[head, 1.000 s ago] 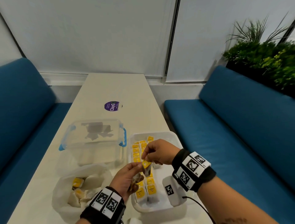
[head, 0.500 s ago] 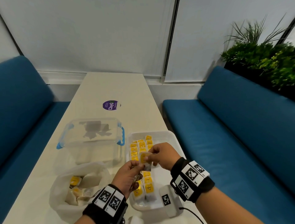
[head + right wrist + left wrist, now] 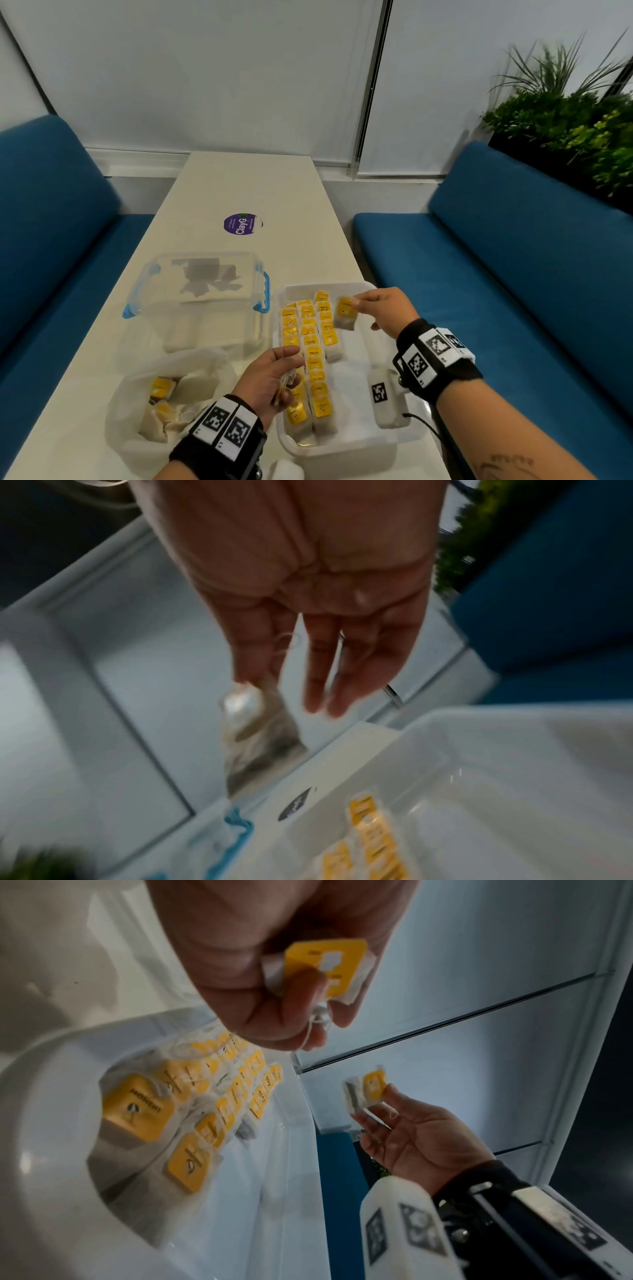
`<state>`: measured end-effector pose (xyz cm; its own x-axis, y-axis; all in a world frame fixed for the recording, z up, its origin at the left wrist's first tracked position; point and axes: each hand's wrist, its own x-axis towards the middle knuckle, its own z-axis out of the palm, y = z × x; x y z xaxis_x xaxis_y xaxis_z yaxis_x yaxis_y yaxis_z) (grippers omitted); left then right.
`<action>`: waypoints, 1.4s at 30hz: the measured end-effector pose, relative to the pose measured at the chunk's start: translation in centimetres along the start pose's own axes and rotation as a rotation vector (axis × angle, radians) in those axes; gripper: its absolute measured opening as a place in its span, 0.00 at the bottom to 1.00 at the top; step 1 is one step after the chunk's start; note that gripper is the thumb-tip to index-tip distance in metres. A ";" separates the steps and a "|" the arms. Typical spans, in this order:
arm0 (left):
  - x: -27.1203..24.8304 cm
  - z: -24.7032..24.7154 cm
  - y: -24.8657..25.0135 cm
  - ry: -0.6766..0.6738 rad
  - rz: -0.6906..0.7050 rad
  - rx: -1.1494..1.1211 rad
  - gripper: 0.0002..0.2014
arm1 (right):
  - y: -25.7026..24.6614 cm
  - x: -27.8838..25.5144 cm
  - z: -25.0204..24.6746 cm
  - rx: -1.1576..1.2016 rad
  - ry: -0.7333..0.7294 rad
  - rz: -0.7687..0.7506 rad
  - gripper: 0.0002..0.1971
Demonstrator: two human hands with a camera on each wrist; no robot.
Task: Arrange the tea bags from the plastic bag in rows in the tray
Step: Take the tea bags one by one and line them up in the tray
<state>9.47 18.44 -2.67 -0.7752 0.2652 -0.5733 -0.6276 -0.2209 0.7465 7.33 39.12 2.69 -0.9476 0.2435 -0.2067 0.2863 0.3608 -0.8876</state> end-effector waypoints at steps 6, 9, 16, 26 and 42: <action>0.3 -0.2 0.4 0.008 0.001 0.005 0.07 | 0.2 0.4 0.2 0.241 -0.117 0.032 0.09; 0.5 -0.5 0.6 0.013 -0.003 0.002 0.07 | 0.1 0.8 0.4 0.104 -0.109 0.004 0.09; 0.9 -0.7 1.0 0.027 -0.012 -0.003 0.08 | 1.1 2.0 1.3 -0.096 -0.028 0.192 0.11; 1.2 -1.5 1.1 0.016 -0.018 -0.047 0.07 | 3.4 4.7 3.8 -0.672 -0.403 0.458 0.06; 1.5 -2.1 1.1 0.030 -0.061 -0.130 0.06 | 4.8 6.0 5.0 -0.669 -0.359 0.366 0.09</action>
<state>7.44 16.67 -3.44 -0.7356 0.2541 -0.6279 -0.6764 -0.3254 0.6607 2.30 37.79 -4.91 -0.7338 0.1883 -0.6528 0.5004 0.7997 -0.3318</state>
